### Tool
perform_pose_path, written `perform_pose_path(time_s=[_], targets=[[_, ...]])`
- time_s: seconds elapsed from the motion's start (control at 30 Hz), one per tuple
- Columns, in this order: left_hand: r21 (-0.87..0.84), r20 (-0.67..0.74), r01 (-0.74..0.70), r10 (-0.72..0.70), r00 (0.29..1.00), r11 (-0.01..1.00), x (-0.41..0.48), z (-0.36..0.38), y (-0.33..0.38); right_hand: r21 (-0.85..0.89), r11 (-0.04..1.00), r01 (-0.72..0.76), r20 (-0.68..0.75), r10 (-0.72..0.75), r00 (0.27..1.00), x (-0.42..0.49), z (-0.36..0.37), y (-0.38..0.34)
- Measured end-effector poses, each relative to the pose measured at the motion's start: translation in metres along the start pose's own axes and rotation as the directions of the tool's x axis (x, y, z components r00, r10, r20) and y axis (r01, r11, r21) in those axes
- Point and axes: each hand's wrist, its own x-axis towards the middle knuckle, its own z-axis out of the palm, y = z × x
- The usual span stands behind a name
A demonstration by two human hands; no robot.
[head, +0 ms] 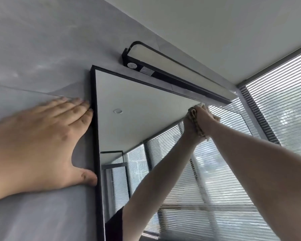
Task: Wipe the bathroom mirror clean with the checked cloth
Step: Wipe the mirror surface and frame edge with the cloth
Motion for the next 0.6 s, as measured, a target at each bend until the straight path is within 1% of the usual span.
perform_pose_path(time_s=[0.07, 0.13, 0.23, 0.3, 0.33, 0.37, 0.43, 0.53, 0.6], targets=[[0.031, 0.026, 0.017, -0.018, 1.0, 0.999, -0.001, -0.004, 0.001, -0.003, 1.0, 0.015, -0.019, -0.015, 1.0, 0.005, 0.0, -0.003], [0.043, 0.05, 0.023, -0.025, 0.998, 0.999, -0.002, -0.005, 0.001, 0.043, 0.998, 0.036, -0.031, -0.035, 0.999, 0.004, 0.001, -0.002], [0.059, 0.05, 0.023, -0.026, 0.998, 0.998, -0.001, -0.008, 0.002, 0.163, 0.981, 0.107, -0.015, -0.106, 0.994, -0.001, 0.007, -0.004], [0.062, 0.059, 0.019, -0.023, 0.998, 0.998, -0.001, -0.011, 0.002, 0.32, 0.943, 0.09, -0.07, -0.071, 0.995, -0.009, 0.01, -0.015], [0.062, 0.068, 0.019, -0.023, 0.997, 0.998, -0.001, -0.011, 0.003, 0.365, 0.927, 0.089, -0.091, -0.06, 0.994, -0.014, 0.011, -0.022], [0.064, 0.073, 0.019, -0.024, 0.997, 0.998, -0.001, -0.012, 0.003, 0.367, 0.922, 0.122, -0.103, -0.09, 0.991, -0.018, 0.012, -0.03], [0.064, 0.079, 0.023, -0.028, 0.996, 0.998, -0.001, -0.013, 0.004, 0.287, 0.926, 0.247, -0.105, -0.226, 0.969, -0.031, 0.011, -0.052], [0.071, 0.098, 0.022, -0.029, 0.995, 0.997, -0.001, -0.015, 0.004, 0.206, 0.872, 0.444, -0.064, -0.441, 0.895, -0.055, 0.009, -0.094], [0.075, 0.108, 0.027, -0.035, 0.994, 0.997, -0.001, -0.015, 0.004, 0.194, 0.831, 0.521, -0.051, -0.521, 0.852, -0.063, 0.01, -0.116]])
